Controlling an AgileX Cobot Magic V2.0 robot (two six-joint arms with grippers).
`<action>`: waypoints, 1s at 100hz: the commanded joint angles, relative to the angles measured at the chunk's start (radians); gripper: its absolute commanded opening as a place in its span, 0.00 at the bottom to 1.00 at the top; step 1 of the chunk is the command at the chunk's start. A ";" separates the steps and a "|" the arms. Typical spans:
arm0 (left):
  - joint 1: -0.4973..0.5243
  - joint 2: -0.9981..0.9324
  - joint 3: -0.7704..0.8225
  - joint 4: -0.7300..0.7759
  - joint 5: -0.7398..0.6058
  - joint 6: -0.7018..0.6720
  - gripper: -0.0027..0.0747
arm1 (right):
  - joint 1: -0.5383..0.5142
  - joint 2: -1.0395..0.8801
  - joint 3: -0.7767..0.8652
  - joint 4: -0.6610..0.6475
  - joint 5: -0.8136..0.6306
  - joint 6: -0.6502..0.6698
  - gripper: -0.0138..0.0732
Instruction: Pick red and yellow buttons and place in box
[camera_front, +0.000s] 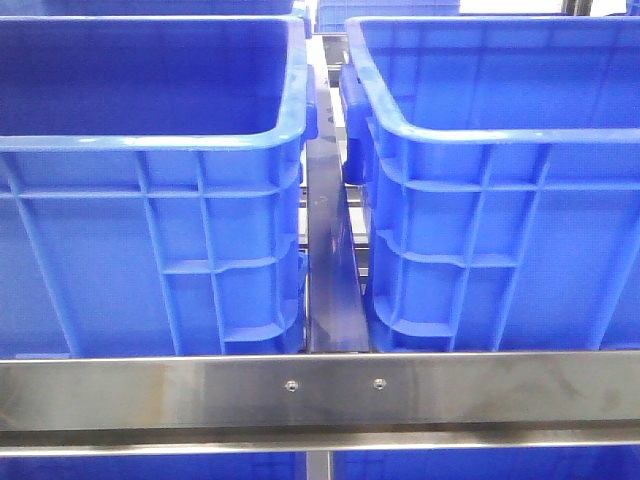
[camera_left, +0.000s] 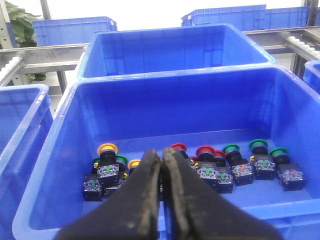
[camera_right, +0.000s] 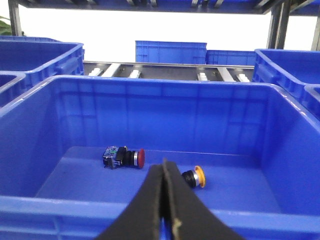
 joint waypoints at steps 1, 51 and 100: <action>0.001 0.015 -0.023 -0.015 -0.081 -0.010 0.01 | -0.001 -0.040 0.013 -0.012 -0.094 0.005 0.08; 0.001 0.017 -0.023 -0.015 -0.081 -0.010 0.01 | -0.004 -0.140 0.083 -0.011 -0.113 0.005 0.08; 0.001 0.017 -0.023 -0.015 -0.081 -0.010 0.01 | -0.004 -0.140 0.083 -0.011 -0.113 0.005 0.08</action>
